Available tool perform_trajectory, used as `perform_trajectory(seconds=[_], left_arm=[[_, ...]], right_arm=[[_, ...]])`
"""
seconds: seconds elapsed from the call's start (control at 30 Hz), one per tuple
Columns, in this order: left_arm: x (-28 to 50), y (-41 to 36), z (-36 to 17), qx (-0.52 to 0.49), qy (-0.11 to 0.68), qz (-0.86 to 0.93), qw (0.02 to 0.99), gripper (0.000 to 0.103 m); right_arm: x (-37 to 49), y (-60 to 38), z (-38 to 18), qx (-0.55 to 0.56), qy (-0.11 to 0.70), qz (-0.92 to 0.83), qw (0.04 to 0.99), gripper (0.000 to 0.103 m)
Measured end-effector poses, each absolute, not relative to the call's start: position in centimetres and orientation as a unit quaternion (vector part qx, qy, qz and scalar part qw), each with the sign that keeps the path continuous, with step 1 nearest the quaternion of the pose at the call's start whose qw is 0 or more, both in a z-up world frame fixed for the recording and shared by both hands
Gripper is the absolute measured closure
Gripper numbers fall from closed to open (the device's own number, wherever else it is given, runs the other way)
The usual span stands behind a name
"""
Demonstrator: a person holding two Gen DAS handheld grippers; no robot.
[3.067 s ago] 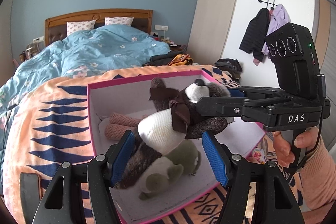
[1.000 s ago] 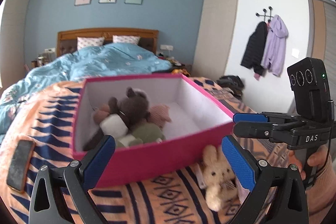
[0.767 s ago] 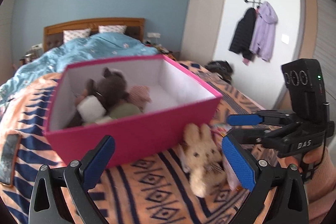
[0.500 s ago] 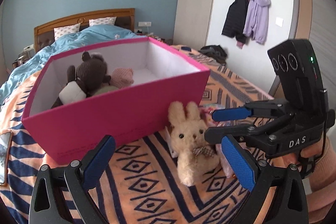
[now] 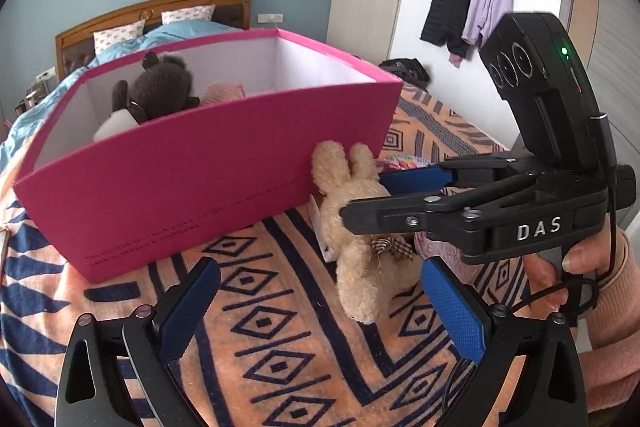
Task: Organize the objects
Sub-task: 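Withdraw both grippers and move to the cream bunny, then close both grippers on the cream bunny and lift it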
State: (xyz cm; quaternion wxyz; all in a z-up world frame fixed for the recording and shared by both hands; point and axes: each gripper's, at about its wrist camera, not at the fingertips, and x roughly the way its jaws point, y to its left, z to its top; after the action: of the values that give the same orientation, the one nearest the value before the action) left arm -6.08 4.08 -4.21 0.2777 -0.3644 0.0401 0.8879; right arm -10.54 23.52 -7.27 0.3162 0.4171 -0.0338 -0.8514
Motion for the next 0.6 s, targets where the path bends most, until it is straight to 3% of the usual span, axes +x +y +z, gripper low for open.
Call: perform_trajectory(seconds=[0.2, 0.37, 0.6], left_arm=[[-7.3, 4.2, -5.3, -0.396, 0.021, 0.871, 0.290, 0.015], [-7.8, 4.2, -5.5, -0.409, 0.007, 0.860, 0.305, 0.029], [-7.2, 5.0, -4.7, -0.401, 0.004, 0.851, 0.338, 0.040]], right_arm=[[-10.8, 23.3, -7.9, 0.427, -0.036, -0.847, 0.315, 0.060], [-10.5, 24.0, -7.9, 0.424, -0.051, -0.847, 0.316, 0.061], [-9.2, 24.7, -6.7, 0.407, -0.060, -0.852, 0.323, 0.061]])
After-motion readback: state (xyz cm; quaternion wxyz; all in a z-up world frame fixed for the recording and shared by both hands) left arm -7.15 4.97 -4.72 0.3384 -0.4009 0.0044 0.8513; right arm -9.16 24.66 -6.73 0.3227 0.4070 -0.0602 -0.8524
